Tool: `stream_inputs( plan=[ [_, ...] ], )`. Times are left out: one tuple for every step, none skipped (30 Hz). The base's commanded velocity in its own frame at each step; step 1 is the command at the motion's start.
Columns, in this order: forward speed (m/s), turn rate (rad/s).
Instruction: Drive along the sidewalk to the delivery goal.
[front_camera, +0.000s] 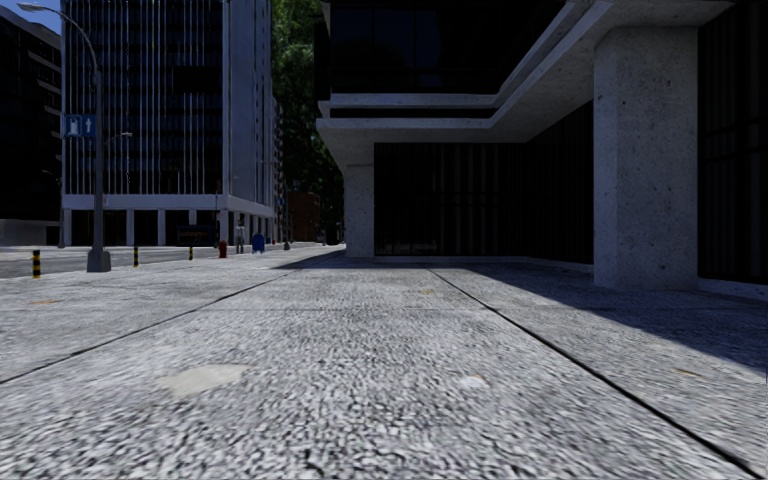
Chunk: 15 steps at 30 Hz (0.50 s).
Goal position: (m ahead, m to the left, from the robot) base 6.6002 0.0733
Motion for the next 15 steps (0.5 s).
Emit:
stream_inputs(
  plan=[
    [2.0, 0.02],
    [2.0, 0.0],
    [2.0, 0.0],
    [2.0, 0.0],
    [2.0, 0.0],
    [2.0, 0.0],
    [2.0, 0.0],
    [2.0, 0.0],
    [2.0, 0.0],
    [2.0, 0.0],
    [2.0, 0.0],
    [2.0, 0.0],
    [2.0, 0.0],
    [2.0, 0.0],
    [2.0, 0.0]
  ],
)
